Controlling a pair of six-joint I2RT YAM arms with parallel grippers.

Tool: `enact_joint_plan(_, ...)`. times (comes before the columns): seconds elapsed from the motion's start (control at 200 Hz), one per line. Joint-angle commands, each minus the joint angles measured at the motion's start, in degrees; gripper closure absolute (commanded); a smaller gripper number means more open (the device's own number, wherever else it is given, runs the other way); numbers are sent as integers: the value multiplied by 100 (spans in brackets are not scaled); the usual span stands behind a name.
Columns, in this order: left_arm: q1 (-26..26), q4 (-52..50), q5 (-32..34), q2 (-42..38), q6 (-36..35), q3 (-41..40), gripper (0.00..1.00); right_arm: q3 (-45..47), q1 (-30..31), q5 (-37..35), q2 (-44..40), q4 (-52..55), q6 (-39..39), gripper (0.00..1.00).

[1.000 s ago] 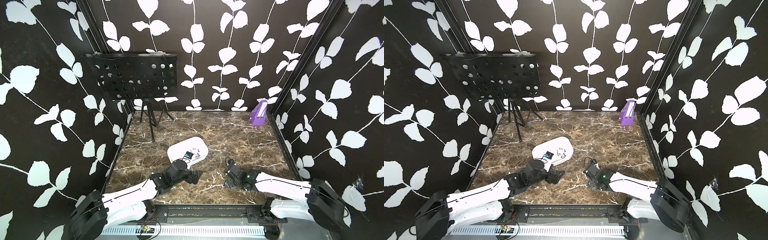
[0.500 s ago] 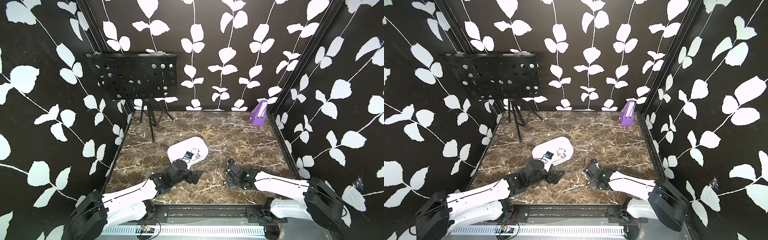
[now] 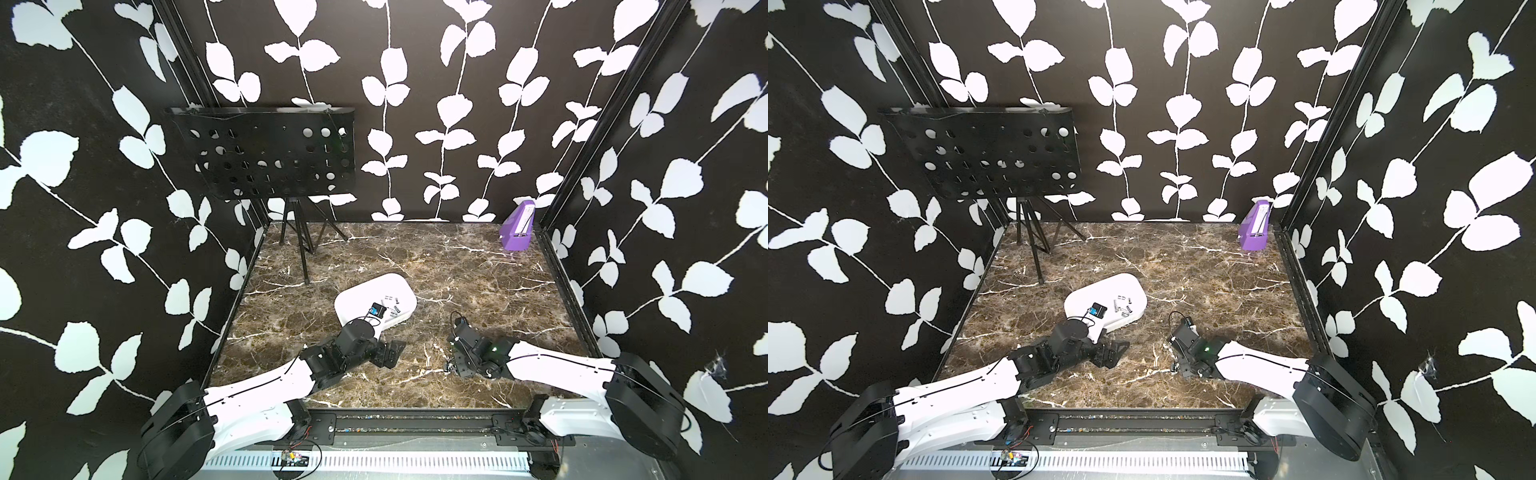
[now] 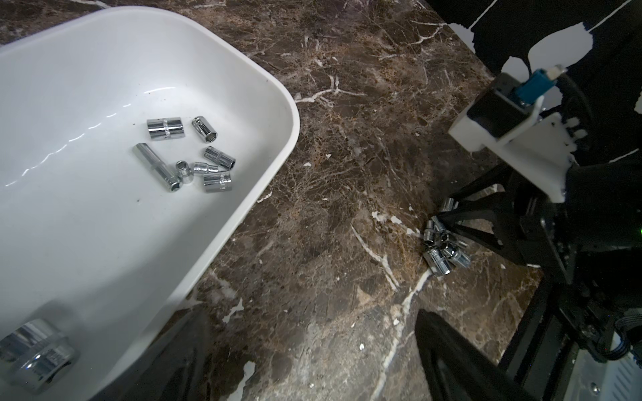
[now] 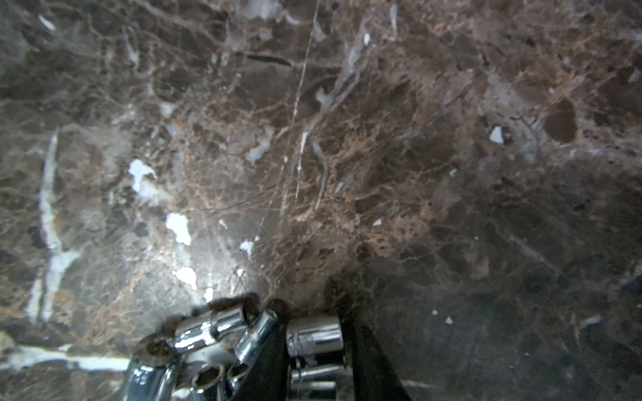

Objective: Put the socket on the desktop into the storage box
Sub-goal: Pick up the socket head from the center of the board.

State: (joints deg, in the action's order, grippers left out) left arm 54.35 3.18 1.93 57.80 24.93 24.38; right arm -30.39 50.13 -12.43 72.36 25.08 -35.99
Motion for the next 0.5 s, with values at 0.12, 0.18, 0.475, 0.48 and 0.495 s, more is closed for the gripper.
enact_joint_plan(0.12, 23, -2, -26, -63, 43, 131, 7, -81, -91, 40, 148, -44, 19, 67)
enact_joint_plan(0.18, 23, -3, -26, -61, 47, 130, 7, -73, -106, 65, 157, -61, 14, 68)
enact_joint_plan(0.475, 24, -5, -26, -79, 51, 123, 7, -63, -135, 73, 216, -116, -5, 70)
enact_joint_plan(0.48, 24, -3, -26, -78, 54, 126, 7, -63, -139, 73, 212, -117, -5, 71)
enact_joint_plan(0.495, 28, -3, -26, -88, 55, 126, 7, -63, -136, 66, 213, -113, -5, 71)
